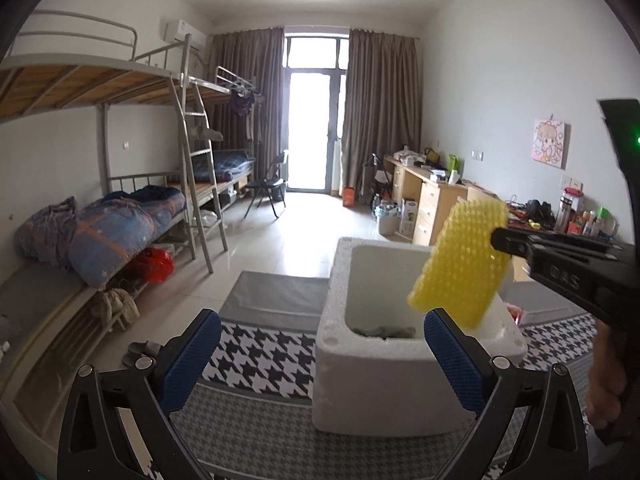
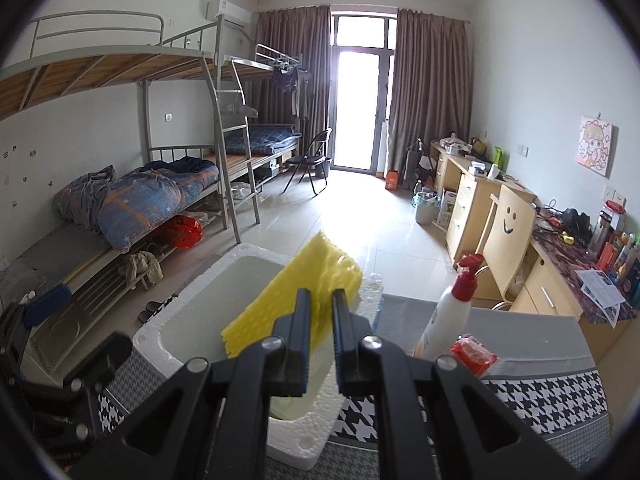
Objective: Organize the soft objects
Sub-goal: 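Lower the yellow foam net into the box and open the right tool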
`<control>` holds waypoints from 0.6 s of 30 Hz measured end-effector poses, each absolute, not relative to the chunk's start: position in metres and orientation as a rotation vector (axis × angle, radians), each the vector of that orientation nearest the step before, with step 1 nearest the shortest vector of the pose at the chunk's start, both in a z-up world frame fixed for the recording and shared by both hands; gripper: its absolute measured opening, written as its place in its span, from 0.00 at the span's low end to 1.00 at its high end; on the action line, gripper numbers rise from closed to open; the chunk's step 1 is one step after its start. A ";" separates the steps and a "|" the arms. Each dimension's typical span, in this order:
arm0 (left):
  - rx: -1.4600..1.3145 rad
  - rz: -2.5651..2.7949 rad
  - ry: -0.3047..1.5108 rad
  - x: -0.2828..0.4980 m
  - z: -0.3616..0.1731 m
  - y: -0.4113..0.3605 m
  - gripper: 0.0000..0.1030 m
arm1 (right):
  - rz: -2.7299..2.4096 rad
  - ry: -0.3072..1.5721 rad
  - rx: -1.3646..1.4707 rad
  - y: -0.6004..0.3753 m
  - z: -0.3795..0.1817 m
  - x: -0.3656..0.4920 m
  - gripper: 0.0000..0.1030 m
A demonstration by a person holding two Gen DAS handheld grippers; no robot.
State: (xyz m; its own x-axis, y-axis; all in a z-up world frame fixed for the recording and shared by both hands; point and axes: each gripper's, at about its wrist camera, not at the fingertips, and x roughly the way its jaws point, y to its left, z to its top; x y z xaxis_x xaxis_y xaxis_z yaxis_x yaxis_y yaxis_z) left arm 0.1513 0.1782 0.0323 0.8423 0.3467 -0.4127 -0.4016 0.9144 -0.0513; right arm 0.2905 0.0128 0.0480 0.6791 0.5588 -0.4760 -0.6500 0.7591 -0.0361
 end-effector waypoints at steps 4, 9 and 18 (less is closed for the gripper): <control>-0.121 0.393 0.420 0.148 0.029 0.177 0.99 | 0.679 0.470 -0.218 0.018 0.045 0.293 0.12; -0.132 0.394 0.426 0.145 0.027 0.180 0.99 | 0.673 0.492 -0.225 0.027 0.035 0.298 0.12; -0.139 0.415 0.407 0.139 0.028 0.185 0.99 | 0.657 0.573 -0.250 0.043 0.021 0.314 0.50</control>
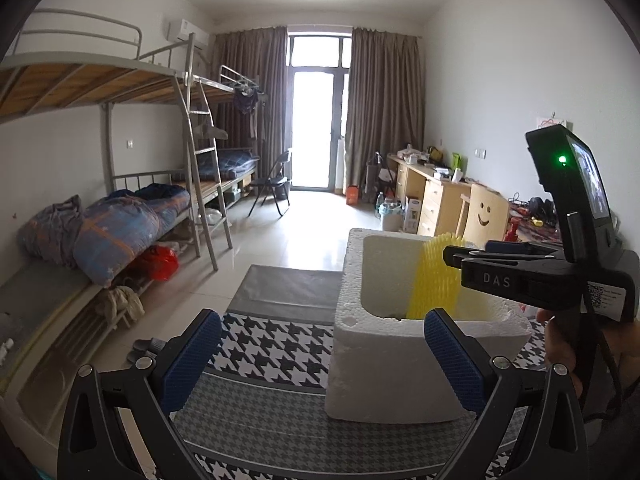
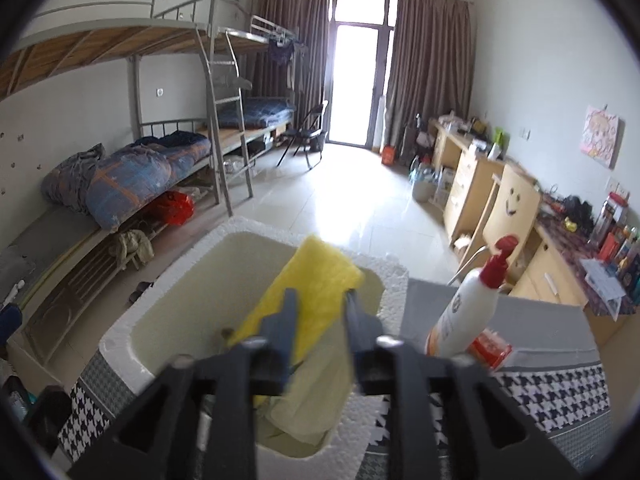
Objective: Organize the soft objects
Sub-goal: 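Lower the yellow foam net into the box and open the right tool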
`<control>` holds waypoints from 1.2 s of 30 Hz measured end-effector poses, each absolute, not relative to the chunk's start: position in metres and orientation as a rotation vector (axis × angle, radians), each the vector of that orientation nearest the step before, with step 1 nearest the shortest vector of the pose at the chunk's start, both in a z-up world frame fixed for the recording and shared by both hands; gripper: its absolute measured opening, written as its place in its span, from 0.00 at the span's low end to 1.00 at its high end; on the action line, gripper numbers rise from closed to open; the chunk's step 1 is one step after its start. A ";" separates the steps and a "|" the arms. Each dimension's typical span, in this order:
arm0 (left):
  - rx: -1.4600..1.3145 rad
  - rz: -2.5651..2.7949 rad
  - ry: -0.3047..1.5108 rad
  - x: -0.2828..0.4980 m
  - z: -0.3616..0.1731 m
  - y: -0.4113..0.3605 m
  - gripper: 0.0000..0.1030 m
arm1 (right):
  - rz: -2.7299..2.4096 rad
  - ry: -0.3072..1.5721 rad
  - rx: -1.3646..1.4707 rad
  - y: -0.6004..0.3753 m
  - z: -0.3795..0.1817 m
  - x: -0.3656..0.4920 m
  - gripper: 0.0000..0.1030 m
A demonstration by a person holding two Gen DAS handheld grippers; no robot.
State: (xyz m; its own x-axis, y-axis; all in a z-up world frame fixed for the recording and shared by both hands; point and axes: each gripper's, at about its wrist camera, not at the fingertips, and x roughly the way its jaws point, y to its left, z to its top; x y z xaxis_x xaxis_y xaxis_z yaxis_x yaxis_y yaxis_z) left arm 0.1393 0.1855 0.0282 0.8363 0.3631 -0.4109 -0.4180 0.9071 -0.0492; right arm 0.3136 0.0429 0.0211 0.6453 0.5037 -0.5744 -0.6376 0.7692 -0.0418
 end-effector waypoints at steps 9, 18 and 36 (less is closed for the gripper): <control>-0.143 0.411 0.416 0.142 0.026 0.186 0.99 | 0.678 0.556 -0.249 0.035 0.024 0.306 0.61; -0.132 0.403 0.401 0.139 0.034 0.180 0.99 | 0.678 0.522 -0.248 0.026 0.035 0.297 0.61; -0.110 0.370 0.381 0.137 0.044 0.151 0.99 | 0.666 0.421 -0.191 -0.021 0.051 0.276 0.84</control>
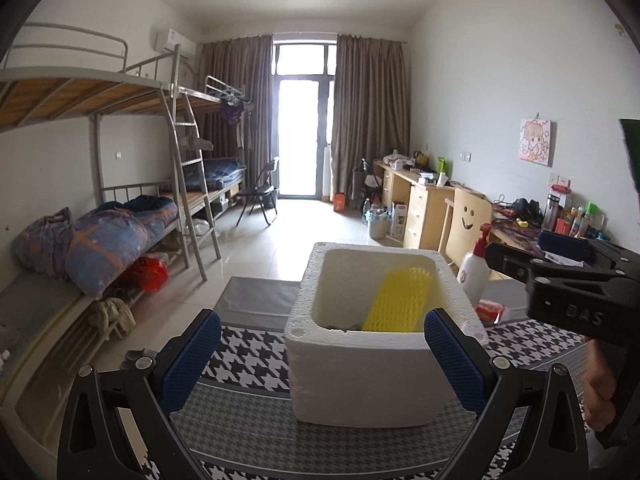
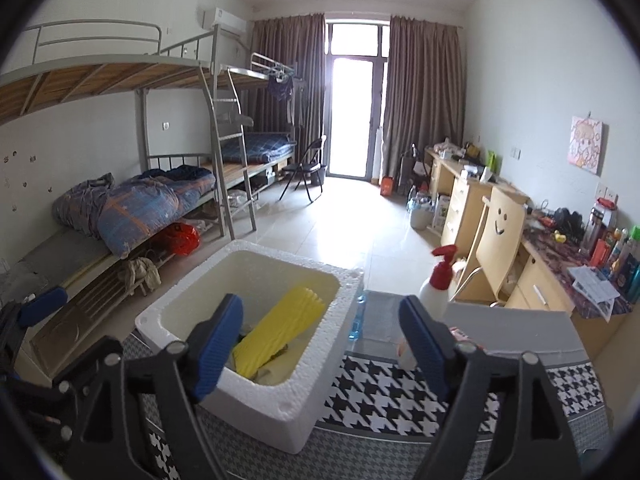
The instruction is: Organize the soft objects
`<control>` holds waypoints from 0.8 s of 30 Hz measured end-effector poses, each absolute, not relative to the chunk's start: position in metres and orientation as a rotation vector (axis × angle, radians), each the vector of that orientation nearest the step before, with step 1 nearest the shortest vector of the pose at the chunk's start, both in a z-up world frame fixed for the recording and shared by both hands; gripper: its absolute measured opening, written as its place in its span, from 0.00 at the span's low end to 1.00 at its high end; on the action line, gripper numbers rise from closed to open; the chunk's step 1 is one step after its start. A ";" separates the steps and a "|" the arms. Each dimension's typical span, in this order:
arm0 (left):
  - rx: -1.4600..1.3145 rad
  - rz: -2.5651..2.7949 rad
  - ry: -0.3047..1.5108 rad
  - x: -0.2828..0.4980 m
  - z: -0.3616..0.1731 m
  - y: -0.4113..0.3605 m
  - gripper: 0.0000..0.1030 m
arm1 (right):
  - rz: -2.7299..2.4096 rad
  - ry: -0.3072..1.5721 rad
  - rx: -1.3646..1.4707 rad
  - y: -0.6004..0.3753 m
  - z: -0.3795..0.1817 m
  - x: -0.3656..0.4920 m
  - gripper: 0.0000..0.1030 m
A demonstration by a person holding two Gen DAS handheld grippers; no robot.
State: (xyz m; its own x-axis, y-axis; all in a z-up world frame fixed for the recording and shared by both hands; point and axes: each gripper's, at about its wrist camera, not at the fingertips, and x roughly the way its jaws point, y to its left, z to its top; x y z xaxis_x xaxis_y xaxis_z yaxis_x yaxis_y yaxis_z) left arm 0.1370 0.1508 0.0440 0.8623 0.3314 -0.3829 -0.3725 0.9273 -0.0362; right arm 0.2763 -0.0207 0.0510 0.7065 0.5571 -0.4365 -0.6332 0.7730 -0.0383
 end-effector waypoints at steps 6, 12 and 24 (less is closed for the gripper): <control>-0.100 0.349 0.382 0.138 0.045 0.139 0.99 | 0.682 0.409 -0.154 -0.040 0.052 0.265 0.88; -0.092 0.329 0.357 0.129 0.052 0.126 0.99 | 0.679 0.362 -0.150 -0.058 0.053 0.248 0.93; -0.064 0.300 0.296 0.101 0.064 0.104 0.99 | 0.676 0.302 -0.129 -0.098 0.060 0.215 0.97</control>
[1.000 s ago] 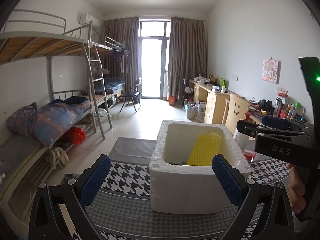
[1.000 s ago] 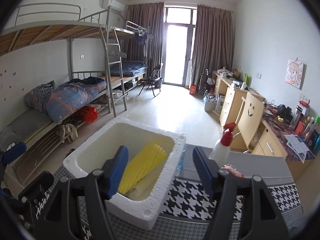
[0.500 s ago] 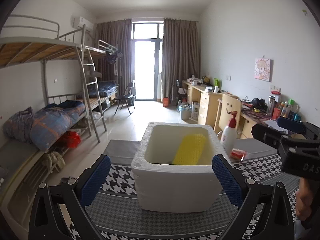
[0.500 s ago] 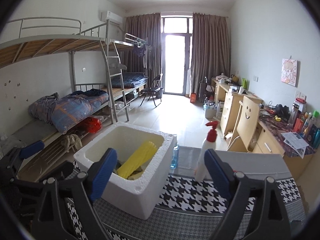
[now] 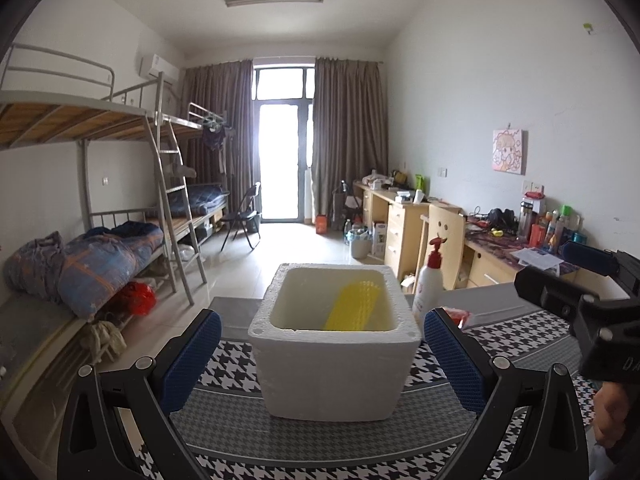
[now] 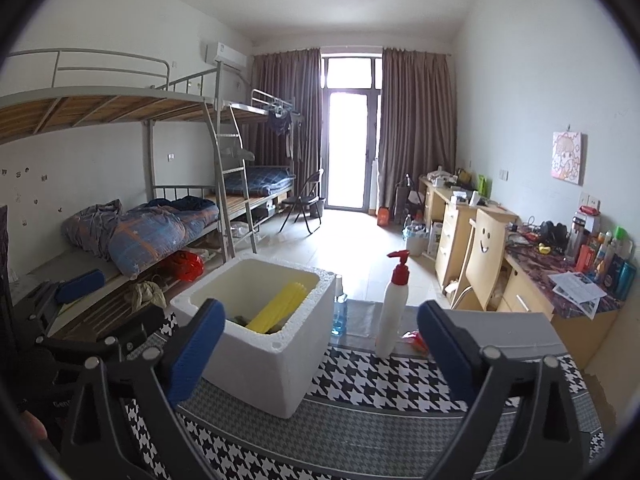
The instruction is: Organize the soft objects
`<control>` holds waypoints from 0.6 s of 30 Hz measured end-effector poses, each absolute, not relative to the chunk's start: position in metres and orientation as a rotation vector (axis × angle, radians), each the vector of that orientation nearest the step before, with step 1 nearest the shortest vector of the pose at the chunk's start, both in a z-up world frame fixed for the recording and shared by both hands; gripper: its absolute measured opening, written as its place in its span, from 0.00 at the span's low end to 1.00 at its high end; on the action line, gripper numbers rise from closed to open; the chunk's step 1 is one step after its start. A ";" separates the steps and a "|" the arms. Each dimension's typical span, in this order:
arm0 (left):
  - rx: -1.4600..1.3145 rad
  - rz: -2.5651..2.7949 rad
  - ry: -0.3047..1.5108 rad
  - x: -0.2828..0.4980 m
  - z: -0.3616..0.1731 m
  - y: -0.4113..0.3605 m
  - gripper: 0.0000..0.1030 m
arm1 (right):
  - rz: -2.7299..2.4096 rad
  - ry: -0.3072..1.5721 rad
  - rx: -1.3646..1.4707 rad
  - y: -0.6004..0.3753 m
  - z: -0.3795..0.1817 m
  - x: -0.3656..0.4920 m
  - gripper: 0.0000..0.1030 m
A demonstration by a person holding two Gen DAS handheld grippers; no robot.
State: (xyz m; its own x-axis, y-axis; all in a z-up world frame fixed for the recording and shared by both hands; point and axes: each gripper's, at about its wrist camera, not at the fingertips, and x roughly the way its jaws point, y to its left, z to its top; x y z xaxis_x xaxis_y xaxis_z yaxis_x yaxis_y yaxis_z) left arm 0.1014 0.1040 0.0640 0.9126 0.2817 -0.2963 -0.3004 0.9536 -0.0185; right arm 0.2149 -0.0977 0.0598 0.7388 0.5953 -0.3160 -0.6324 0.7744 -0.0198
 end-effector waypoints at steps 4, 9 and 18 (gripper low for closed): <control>-0.064 0.282 0.280 0.096 0.067 0.099 0.99 | 0.676 0.274 -0.152 -0.102 0.061 0.205 0.97; -0.063 0.270 0.260 0.087 0.070 0.094 0.99 | 0.670 0.261 -0.139 -0.114 0.062 0.198 0.98; -0.047 0.253 0.231 0.069 0.073 0.082 0.99 | 0.653 0.246 -0.100 -0.134 0.061 0.187 0.99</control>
